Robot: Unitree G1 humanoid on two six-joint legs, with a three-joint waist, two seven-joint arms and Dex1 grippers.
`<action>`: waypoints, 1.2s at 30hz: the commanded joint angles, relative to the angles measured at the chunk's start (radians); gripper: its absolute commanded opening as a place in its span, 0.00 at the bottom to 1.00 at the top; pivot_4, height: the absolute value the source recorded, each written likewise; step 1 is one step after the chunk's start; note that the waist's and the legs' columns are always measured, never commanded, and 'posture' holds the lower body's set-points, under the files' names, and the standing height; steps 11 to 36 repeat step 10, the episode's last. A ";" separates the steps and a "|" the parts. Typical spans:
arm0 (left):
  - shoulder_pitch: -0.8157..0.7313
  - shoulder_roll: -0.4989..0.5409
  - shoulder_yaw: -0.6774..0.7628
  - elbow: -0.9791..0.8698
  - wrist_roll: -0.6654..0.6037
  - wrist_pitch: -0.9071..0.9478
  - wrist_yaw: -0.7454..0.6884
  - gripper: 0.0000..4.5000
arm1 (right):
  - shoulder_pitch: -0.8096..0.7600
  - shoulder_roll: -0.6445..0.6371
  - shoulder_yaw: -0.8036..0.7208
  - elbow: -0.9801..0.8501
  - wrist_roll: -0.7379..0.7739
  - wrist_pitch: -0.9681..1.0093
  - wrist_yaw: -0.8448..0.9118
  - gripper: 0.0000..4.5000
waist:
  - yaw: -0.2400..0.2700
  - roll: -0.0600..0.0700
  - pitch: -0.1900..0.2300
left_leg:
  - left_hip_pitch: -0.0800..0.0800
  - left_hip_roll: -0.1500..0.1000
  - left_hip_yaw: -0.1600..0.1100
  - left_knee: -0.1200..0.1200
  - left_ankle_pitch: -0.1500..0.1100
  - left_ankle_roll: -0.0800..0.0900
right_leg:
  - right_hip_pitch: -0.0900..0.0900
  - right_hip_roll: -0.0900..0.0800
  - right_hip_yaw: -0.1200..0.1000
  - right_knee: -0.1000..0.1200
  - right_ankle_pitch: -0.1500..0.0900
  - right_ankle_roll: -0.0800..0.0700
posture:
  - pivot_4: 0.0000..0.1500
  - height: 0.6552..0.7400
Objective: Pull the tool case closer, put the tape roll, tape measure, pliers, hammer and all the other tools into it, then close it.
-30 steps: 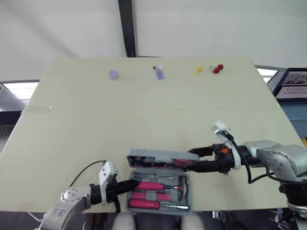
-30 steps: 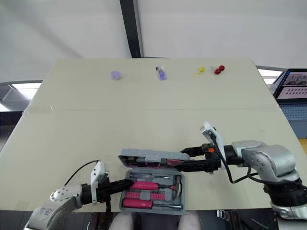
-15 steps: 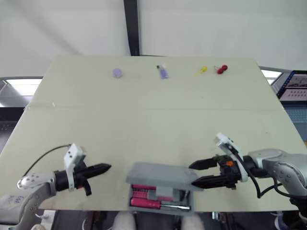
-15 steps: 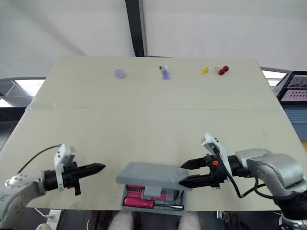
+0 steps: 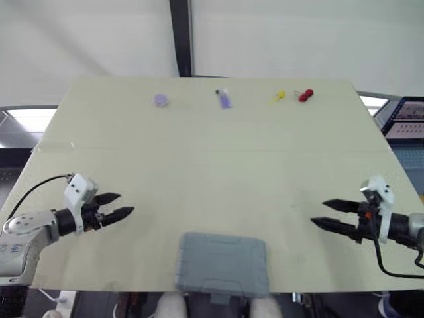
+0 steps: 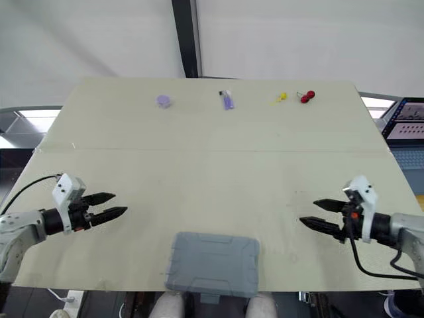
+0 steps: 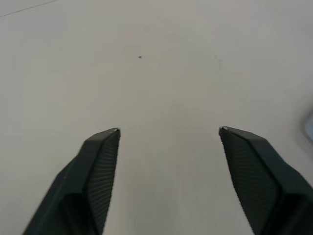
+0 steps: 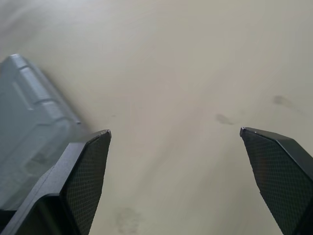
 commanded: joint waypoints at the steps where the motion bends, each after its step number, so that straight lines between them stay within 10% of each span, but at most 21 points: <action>1: -0.022 0.031 0.038 0.049 0.018 -0.040 -0.024 0.99 | 0.024 -0.011 -0.074 0.102 -0.042 -0.095 0.001 1.00 | 0.000 0.000 0.000 | 0.000 0.000 0.000 0.000 0.000 0.000 | 0.000 0.000 0.000 0.000 0.000 0.000 | 1.00 1.00; 36: -0.073 0.070 0.039 0.114 0.030 -0.044 -0.048 0.99 | 0.020 -0.001 -0.079 0.225 -0.066 -0.171 0.019 1.00 | -0.003 0.000 0.001 | 0.001 0.000 0.001 -0.001 0.000 0.000 | 0.000 0.000 0.000 0.001 0.000 0.000 | 1.00 1.00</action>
